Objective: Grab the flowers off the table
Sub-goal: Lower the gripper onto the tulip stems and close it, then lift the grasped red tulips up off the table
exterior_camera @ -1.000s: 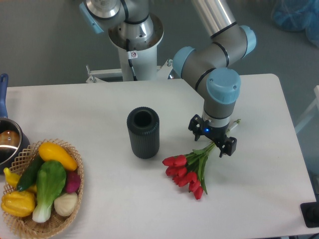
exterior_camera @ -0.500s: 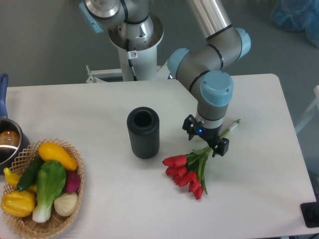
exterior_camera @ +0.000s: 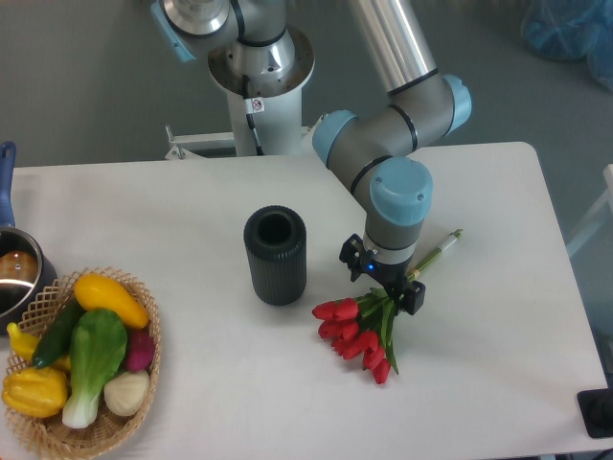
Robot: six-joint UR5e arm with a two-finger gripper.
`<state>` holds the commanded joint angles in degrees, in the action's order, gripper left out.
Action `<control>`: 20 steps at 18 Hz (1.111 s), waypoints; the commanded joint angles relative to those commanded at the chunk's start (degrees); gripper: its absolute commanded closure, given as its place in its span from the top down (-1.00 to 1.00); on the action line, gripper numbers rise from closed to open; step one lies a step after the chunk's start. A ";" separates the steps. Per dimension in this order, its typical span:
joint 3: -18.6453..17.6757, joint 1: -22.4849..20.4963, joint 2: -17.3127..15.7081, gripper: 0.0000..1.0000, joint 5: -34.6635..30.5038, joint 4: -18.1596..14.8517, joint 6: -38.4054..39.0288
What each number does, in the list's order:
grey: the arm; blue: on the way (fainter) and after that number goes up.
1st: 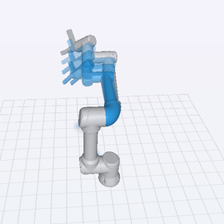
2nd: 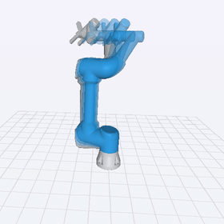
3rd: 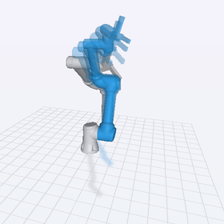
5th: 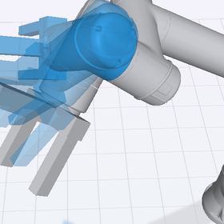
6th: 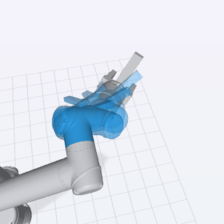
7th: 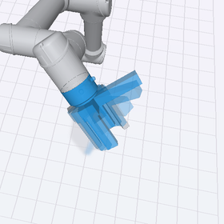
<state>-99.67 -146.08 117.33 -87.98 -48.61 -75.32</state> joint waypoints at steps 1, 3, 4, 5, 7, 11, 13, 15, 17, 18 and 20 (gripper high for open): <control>-0.09 0.09 0.09 1.00 0.00 0.26 0.00; -0.26 0.79 0.44 0.98 -0.09 0.27 0.09; -0.35 0.88 0.44 0.92 -0.18 0.27 0.09; -0.26 0.97 0.44 0.86 -0.09 0.27 0.09; -0.35 0.97 0.44 0.60 -0.18 0.27 0.18; -0.44 0.88 0.27 -0.24 -0.18 0.27 0.00; -0.53 0.88 0.09 -0.38 -0.18 0.27 0.09; -0.53 0.79 -0.08 -0.38 -0.18 0.18 0.09; -0.62 0.70 -0.35 -0.41 -0.26 0.18 0.18; -0.53 0.70 -0.44 -0.42 -0.26 0.18 0.18; -0.26 0.62 -0.96 -0.42 -0.35 0.18 0.18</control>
<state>-99.93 -145.46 116.37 -88.33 -48.43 -75.15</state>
